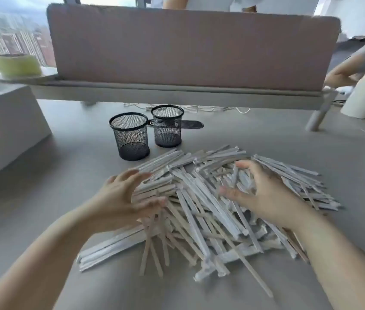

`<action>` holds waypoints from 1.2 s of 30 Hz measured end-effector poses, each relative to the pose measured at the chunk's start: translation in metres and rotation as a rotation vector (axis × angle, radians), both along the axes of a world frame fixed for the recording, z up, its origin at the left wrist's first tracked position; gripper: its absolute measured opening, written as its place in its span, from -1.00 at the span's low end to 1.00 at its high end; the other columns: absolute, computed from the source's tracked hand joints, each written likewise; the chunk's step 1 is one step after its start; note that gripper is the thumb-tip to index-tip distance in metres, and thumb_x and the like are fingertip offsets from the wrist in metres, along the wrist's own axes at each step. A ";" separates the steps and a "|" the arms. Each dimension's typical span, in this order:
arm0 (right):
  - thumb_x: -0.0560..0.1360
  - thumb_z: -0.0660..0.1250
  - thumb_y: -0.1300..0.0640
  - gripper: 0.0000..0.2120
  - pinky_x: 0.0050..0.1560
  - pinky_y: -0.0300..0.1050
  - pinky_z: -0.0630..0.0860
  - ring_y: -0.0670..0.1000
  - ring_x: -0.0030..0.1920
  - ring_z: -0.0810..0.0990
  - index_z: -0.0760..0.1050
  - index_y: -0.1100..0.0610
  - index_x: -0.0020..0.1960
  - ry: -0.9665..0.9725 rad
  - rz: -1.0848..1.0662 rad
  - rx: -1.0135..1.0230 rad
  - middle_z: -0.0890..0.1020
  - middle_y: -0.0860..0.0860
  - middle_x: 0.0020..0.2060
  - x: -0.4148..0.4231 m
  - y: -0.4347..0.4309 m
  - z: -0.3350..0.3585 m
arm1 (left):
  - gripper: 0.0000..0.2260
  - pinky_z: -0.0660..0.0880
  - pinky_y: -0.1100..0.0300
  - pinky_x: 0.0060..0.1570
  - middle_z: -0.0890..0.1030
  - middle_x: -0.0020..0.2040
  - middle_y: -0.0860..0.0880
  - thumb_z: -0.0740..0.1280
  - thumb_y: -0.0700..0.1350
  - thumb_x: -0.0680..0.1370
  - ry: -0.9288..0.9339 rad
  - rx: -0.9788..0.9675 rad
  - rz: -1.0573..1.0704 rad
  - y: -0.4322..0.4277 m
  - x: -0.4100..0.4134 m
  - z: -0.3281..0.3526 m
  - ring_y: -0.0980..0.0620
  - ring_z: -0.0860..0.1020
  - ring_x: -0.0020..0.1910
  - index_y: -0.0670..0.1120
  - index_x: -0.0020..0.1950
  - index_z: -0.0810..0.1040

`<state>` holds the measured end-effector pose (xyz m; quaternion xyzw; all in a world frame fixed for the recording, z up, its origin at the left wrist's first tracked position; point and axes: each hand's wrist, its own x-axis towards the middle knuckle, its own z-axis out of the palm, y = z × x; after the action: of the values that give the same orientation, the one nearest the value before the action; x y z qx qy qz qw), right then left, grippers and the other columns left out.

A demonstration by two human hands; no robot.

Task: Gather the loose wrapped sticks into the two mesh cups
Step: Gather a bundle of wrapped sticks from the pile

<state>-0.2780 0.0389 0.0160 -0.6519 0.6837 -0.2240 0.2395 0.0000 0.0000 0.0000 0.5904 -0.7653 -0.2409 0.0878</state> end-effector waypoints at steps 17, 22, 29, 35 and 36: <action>0.04 -0.15 -0.72 0.24 0.47 0.27 -0.02 0.16 0.56 -0.07 -0.30 -0.05 0.53 0.459 0.006 0.180 -0.05 0.10 0.57 0.043 0.017 -0.025 | 0.45 -0.11 -0.02 0.52 -0.26 0.58 0.11 0.25 0.61 -0.23 -0.378 0.136 -0.160 0.021 0.001 -0.009 -0.04 -0.25 0.57 0.22 0.49 -0.42; 0.09 -0.09 -0.70 0.24 0.47 0.27 -0.08 0.20 0.55 -0.13 -0.35 -0.02 0.53 0.479 0.049 0.166 -0.12 0.14 0.57 0.064 0.020 -0.025 | 0.32 0.04 0.03 0.51 -0.04 0.57 0.13 0.49 0.44 0.08 -0.356 0.095 -0.150 0.023 -0.005 -0.007 -0.01 -0.09 0.55 0.16 0.53 -0.35; 0.17 0.13 -0.62 0.13 0.41 0.20 0.11 0.17 0.51 0.04 -0.12 -0.02 0.52 0.505 0.084 0.052 0.13 0.04 0.53 0.072 0.018 -0.035 | 0.22 0.16 -0.01 0.47 0.10 0.55 0.05 0.48 0.40 0.17 -0.277 0.031 -0.105 0.018 -0.006 -0.011 -0.05 0.02 0.51 0.09 0.57 -0.23; 0.27 0.23 -0.49 -0.14 0.34 0.04 0.17 0.07 0.43 0.11 0.08 -0.09 0.40 0.389 0.081 -0.052 0.22 -0.08 0.43 0.066 0.022 -0.034 | 0.16 0.12 0.03 0.47 0.06 0.57 0.00 0.45 0.37 0.24 -0.209 -0.018 -0.034 0.017 -0.006 -0.012 -0.08 0.02 0.54 0.05 0.58 -0.19; 0.27 0.19 -0.52 -0.12 0.37 0.05 0.16 0.07 0.44 0.11 0.06 -0.09 0.43 0.378 0.062 -0.050 0.20 -0.07 0.44 0.064 0.021 -0.034 | 0.15 0.12 0.03 0.46 0.06 0.57 -0.01 0.44 0.38 0.24 -0.213 -0.024 -0.017 0.017 -0.007 -0.012 -0.10 0.02 0.54 0.04 0.58 -0.18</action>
<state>-0.2142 0.0603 -0.0182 -0.7089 0.6903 -0.1071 0.0973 -0.0066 0.0172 -0.0118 0.6051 -0.7781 -0.1684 0.0108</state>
